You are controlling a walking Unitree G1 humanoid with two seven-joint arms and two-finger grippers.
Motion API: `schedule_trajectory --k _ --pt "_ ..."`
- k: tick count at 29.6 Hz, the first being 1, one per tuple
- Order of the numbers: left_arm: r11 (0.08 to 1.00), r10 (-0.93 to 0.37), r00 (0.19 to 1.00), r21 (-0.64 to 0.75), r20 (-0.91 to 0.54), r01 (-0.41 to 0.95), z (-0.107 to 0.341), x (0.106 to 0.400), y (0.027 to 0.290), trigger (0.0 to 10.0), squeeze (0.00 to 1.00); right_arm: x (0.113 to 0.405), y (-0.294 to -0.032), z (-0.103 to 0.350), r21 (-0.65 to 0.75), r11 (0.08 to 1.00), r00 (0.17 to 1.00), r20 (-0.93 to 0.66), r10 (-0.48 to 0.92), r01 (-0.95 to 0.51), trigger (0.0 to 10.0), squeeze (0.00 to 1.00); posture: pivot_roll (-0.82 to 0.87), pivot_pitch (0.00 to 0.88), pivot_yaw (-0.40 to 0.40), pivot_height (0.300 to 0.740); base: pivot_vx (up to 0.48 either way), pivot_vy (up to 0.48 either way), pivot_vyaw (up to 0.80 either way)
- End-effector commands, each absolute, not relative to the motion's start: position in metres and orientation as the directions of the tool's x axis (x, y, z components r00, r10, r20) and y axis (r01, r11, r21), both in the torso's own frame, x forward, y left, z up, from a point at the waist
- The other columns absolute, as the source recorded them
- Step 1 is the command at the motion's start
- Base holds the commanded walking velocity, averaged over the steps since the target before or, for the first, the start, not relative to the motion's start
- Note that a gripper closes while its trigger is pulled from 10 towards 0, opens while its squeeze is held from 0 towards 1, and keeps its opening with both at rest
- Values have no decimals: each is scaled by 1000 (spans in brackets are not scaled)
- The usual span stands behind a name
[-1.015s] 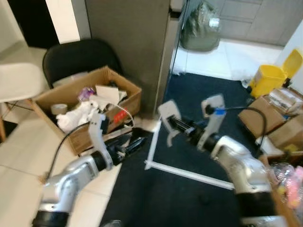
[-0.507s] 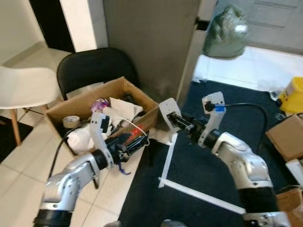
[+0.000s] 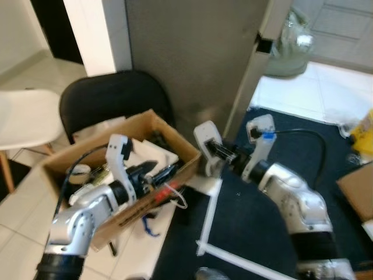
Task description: Picking trash to rubbish bin
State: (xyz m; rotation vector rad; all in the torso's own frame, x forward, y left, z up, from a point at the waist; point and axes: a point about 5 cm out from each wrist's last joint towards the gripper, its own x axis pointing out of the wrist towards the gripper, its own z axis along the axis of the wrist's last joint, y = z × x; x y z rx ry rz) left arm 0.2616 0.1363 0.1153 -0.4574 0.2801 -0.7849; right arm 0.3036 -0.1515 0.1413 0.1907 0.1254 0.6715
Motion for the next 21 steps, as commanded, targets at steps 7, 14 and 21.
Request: schedule_trajectory --k 7,14,21 --pt "696 -666 734 -462 -131 549 112 266 151 10000 0 302 -149 144 160 759 763 -48 645 -631 10000 0 -51 0 -28 740 0 0 226" --pt "690 -679 724 -447 -124 570 115 265 150 10000 0 301 -147 145 151 754 757 -49 652 -639 10000 0 -51 0 -27 740 0 0 788" --pt "700 -674 729 -420 -123 577 116 265 148 10000 0 301 -147 145 147 753 755 -50 654 -642 10000 0 -50 0 -29 740 0 0 788"
